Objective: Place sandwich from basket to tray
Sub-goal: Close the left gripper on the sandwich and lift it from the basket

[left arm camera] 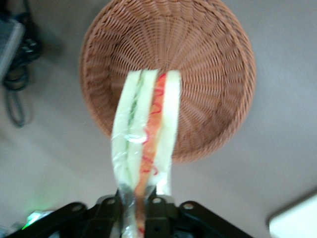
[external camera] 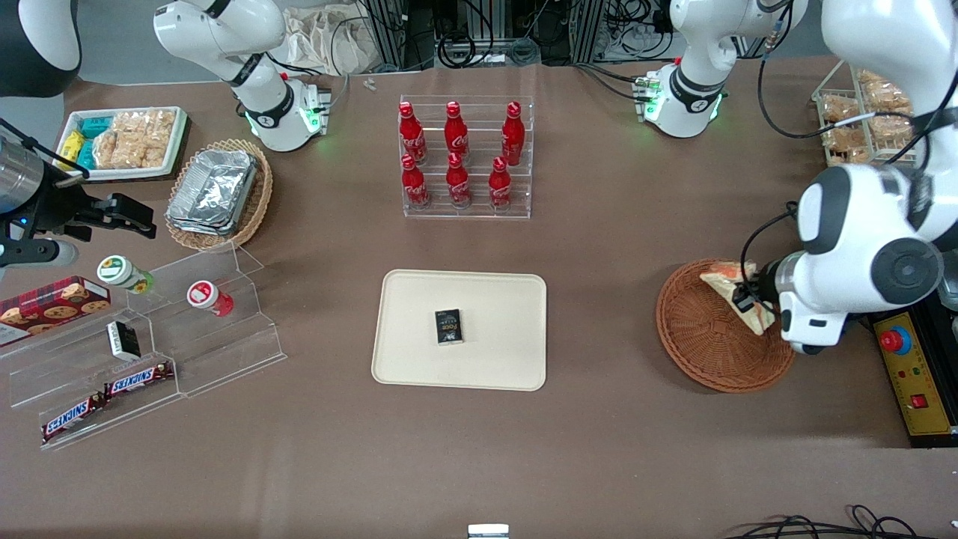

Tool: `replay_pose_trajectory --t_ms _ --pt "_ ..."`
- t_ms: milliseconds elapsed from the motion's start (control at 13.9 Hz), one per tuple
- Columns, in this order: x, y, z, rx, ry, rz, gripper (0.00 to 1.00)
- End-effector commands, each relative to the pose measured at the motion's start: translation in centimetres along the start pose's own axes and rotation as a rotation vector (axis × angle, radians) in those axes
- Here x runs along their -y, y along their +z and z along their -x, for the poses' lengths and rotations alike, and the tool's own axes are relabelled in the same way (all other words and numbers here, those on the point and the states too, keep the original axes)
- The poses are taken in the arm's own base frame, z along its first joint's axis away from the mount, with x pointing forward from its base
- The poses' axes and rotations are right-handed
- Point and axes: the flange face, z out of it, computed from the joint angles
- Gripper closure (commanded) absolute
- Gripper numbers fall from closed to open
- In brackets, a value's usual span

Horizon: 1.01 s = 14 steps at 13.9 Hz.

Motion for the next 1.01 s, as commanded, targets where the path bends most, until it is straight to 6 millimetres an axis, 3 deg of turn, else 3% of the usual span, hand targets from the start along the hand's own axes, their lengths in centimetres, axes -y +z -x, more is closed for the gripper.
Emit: replay_pose_trajectory --t_ms 0,288,505,649,937 --pt "-1.0 -3.7 1.9 0.0 0.079 -0.022 1.0" --pt "-1.5 -5.5 4.0 -0.023 0.169 -0.004 1.0" --pt "-2.9 -5.4 5.4 -0.025 0.243 -0.011 1.0" --pt "-3.2 -4.8 5.3 -0.015 0.335 -0.022 0.93" --pt "-3.8 -5.6 6.5 -0.028 0.429 -0.016 1.0"
